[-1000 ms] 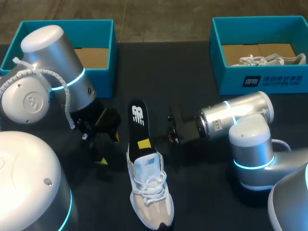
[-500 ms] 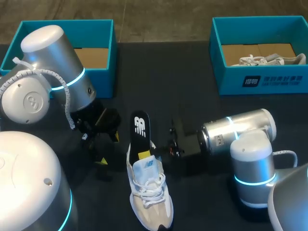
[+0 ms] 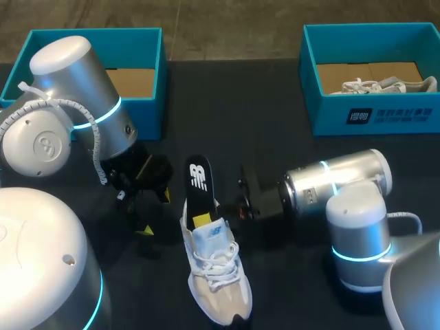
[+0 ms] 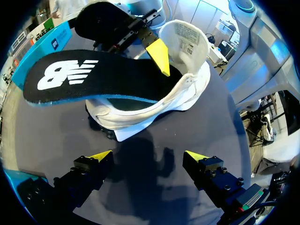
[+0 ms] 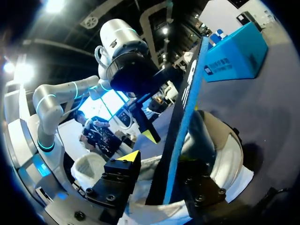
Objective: Take the shoe out of the shoebox, open the shoe tongue, remove and reinsert the insole, then place the shoe into the shoebox
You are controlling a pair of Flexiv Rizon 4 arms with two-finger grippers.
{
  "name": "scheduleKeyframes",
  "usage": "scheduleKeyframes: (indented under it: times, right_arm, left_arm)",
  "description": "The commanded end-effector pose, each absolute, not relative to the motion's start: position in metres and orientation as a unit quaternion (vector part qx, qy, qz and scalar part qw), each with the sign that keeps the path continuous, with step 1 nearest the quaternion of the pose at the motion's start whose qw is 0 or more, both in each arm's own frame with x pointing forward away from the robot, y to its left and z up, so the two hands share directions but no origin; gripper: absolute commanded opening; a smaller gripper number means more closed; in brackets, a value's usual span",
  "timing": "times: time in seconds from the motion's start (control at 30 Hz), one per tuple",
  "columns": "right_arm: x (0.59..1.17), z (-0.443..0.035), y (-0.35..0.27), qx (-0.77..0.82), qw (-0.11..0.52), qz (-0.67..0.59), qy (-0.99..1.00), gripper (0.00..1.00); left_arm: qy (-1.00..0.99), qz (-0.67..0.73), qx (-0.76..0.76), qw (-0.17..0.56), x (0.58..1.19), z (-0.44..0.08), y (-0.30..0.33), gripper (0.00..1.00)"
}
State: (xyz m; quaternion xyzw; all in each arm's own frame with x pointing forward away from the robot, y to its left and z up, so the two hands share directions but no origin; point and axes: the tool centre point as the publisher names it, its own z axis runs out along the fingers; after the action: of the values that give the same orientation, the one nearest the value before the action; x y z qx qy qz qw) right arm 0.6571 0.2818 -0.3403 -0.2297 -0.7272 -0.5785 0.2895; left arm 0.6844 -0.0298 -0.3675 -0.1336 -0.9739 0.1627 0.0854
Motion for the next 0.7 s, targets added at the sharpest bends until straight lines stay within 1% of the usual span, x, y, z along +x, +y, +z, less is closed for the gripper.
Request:
scheduleKeyframes:
  times: [0.03, 0.1, 0.2, 0.37, 0.4, 0.43, 0.47, 0.5, 0.7]
  right_arm:
    - [0.664, -0.334, 0.286, -0.226, 0.291, -0.568, -0.736, 0.45]
    - [0.666, -0.333, 0.287, -0.224, 0.291, -0.566, -0.738, 0.45]
    - [0.668, -0.330, 0.288, -0.220, 0.289, -0.564, -0.742, 0.43]
    - [0.669, -0.324, 0.288, -0.215, 0.283, -0.563, -0.746, 0.42]
    - [0.670, -0.323, 0.287, -0.215, 0.283, -0.562, -0.746, 0.38]
    - [0.671, -0.322, 0.287, -0.215, 0.283, -0.563, -0.746, 0.33]
    - [0.672, -0.322, 0.286, -0.215, 0.283, -0.563, -0.746, 0.22]
    - [0.673, -0.322, 0.285, -0.216, 0.284, -0.563, -0.746, 0.00]
    - [0.680, -0.329, 0.282, -0.225, 0.301, -0.555, -0.742, 0.00]
  left_arm:
    - [-0.974, 0.164, -0.134, 0.084, 0.683, -0.368, -0.028, 1.00]
    - [-0.974, 0.164, -0.134, 0.084, 0.683, -0.368, -0.028, 1.00]
    - [-0.974, 0.164, -0.134, 0.084, 0.683, -0.368, -0.028, 1.00]
    - [-0.974, 0.164, -0.134, 0.084, 0.683, -0.368, -0.028, 1.00]
    - [-0.974, 0.164, -0.134, 0.084, 0.683, -0.368, -0.028, 1.00]
    - [-0.974, 0.164, -0.134, 0.084, 0.683, -0.368, -0.028, 1.00]
    - [-0.974, 0.164, -0.134, 0.084, 0.683, -0.368, -0.028, 1.00]
    - [-0.974, 0.164, -0.134, 0.084, 0.683, -0.368, -0.028, 1.00]
    - [-0.974, 0.164, -0.134, 0.084, 0.683, -0.368, -0.028, 1.00]
